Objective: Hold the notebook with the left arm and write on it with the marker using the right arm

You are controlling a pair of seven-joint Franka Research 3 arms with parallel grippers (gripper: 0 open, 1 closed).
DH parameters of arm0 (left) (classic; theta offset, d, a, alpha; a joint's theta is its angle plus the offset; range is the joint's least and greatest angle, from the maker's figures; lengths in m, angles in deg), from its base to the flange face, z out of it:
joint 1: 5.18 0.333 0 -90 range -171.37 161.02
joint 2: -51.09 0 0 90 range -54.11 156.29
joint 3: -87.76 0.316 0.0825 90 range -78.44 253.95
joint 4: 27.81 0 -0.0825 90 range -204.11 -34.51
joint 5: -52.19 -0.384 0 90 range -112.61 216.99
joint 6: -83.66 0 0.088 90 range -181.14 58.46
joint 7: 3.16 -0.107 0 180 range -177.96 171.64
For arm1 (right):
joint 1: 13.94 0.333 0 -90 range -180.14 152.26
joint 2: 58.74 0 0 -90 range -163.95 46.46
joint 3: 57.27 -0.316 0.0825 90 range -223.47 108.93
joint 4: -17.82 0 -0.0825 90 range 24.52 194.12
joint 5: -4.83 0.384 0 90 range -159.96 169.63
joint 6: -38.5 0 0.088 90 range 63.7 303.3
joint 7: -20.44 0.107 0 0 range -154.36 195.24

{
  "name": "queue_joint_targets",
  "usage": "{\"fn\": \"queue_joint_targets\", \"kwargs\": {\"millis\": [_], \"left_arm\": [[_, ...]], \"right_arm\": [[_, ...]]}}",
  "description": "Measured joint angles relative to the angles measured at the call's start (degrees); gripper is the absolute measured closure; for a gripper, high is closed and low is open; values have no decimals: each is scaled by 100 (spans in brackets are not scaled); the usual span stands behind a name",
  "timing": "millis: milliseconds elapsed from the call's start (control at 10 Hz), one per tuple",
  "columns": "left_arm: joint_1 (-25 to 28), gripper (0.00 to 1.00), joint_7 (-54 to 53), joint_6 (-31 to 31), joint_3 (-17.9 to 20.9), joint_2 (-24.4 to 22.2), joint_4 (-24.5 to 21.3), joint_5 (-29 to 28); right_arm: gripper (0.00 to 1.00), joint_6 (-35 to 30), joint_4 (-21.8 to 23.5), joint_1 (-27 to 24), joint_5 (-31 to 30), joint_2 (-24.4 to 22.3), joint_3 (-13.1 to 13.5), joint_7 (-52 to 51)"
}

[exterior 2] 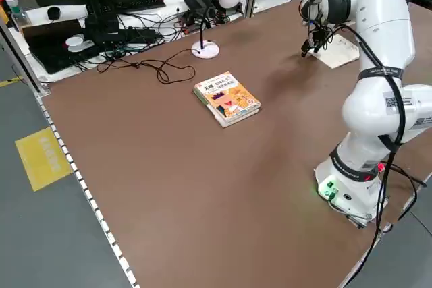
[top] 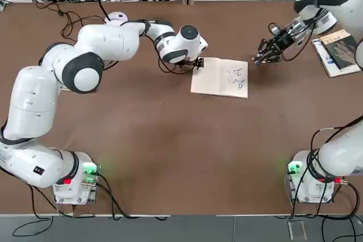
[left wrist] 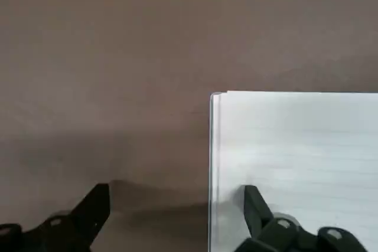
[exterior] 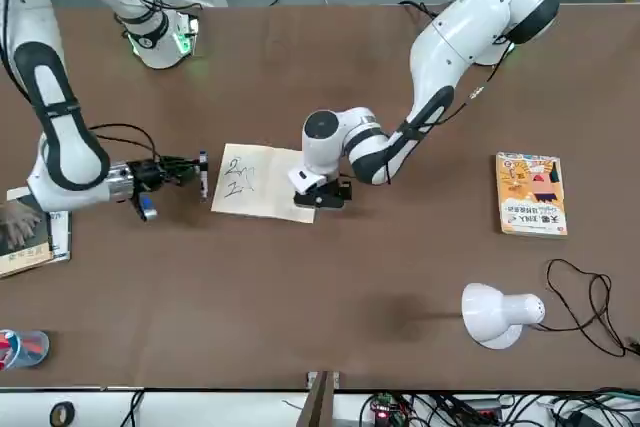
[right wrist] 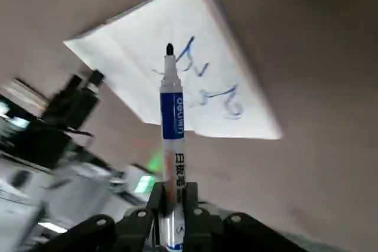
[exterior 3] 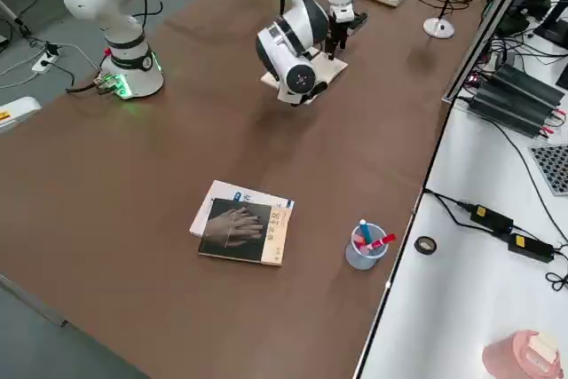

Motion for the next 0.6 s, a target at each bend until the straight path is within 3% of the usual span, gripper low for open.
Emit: {"fn": "queue_joint_targets", "kwargs": {"millis": [400,600], "left_arm": [[14,0,0,0,5,0,92,1],[21,0,0,7,5,-1,195,44]], "right_arm": [[83,97,-392,-411,-1900,-147,10,-1516],[83,377,-496,-673,-2439,-131,4,-2193]]}}
